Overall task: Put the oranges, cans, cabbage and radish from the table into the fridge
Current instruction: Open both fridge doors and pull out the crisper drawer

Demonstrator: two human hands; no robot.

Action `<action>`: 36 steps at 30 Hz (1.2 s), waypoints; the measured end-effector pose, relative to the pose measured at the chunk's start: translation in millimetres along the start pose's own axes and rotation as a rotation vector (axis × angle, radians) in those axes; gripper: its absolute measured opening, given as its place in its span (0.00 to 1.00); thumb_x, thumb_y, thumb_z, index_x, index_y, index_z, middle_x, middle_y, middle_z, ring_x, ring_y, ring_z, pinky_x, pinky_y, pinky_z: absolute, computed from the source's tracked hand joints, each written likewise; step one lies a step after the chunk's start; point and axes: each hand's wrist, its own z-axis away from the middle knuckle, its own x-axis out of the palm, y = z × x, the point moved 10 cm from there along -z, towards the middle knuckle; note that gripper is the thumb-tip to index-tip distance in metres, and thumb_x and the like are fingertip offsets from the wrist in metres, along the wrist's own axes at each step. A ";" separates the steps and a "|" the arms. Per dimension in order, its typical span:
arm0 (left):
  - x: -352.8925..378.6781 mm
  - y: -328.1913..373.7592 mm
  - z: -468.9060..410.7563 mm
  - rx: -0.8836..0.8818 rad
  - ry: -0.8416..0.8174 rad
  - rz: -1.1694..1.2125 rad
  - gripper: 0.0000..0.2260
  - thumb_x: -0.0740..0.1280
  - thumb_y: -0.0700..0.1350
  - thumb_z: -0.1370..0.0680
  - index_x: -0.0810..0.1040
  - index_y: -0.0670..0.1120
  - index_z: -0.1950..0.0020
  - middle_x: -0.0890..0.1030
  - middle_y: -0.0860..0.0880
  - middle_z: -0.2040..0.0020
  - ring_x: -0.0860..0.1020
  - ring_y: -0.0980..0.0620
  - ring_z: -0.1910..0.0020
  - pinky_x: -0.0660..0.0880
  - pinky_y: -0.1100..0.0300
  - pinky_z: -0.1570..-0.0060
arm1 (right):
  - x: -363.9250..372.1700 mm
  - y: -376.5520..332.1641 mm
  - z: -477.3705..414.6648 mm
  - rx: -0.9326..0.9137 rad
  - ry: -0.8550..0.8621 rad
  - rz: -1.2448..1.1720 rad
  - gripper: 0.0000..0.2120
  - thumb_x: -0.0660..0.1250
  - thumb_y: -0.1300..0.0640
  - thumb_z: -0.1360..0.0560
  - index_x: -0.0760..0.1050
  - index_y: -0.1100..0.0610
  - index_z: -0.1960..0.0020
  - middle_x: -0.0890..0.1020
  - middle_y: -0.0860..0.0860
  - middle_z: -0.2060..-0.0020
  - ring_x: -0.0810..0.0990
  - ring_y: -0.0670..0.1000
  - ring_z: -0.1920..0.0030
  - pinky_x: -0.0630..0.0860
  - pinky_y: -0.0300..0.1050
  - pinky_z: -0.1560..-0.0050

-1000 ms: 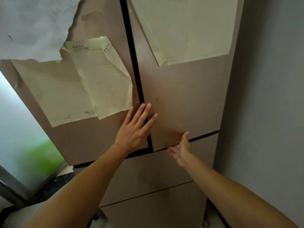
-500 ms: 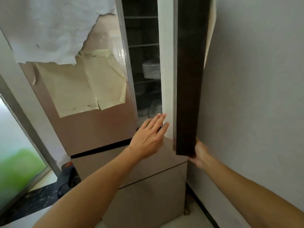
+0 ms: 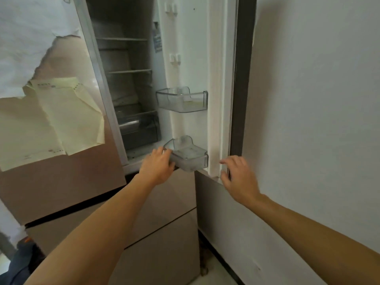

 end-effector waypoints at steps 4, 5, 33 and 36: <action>30.1 23.8 -17.0 0.039 -0.042 -0.029 0.24 0.54 0.57 0.19 0.58 0.49 0.25 0.58 0.42 0.24 0.57 0.43 0.25 0.59 0.45 0.29 | 30.3 -7.1 -19.1 -0.364 -0.121 0.319 0.29 0.73 0.56 0.33 0.71 0.58 0.34 0.73 0.61 0.33 0.68 0.62 0.30 0.70 0.60 0.35; 33.9 31.0 -22.5 0.056 -0.025 -0.046 0.23 0.52 0.58 0.18 0.59 0.49 0.26 0.58 0.42 0.24 0.55 0.43 0.24 0.57 0.45 0.28 | 38.5 2.4 -21.9 -0.379 -0.177 0.353 0.33 0.73 0.55 0.33 0.67 0.57 0.31 0.69 0.61 0.30 0.64 0.62 0.28 0.68 0.61 0.34; 55.3 -39.5 50.1 -0.781 0.325 0.489 0.14 0.63 0.48 0.20 0.74 0.43 0.37 0.79 0.46 0.49 0.78 0.48 0.52 0.76 0.54 0.52 | 33.8 -3.1 -107.4 -0.609 -0.045 -0.171 0.14 0.59 0.56 0.27 0.78 0.58 0.47 0.82 0.55 0.54 0.78 0.55 0.53 0.75 0.50 0.58; 72.6 -98.5 100.9 -1.086 0.389 0.821 0.13 0.61 0.49 0.19 0.75 0.40 0.41 0.80 0.43 0.52 0.78 0.45 0.54 0.75 0.52 0.54 | 77.1 -61.4 -108.6 -0.605 -0.173 -0.266 0.14 0.63 0.57 0.25 0.76 0.58 0.41 0.81 0.55 0.48 0.79 0.54 0.49 0.75 0.50 0.51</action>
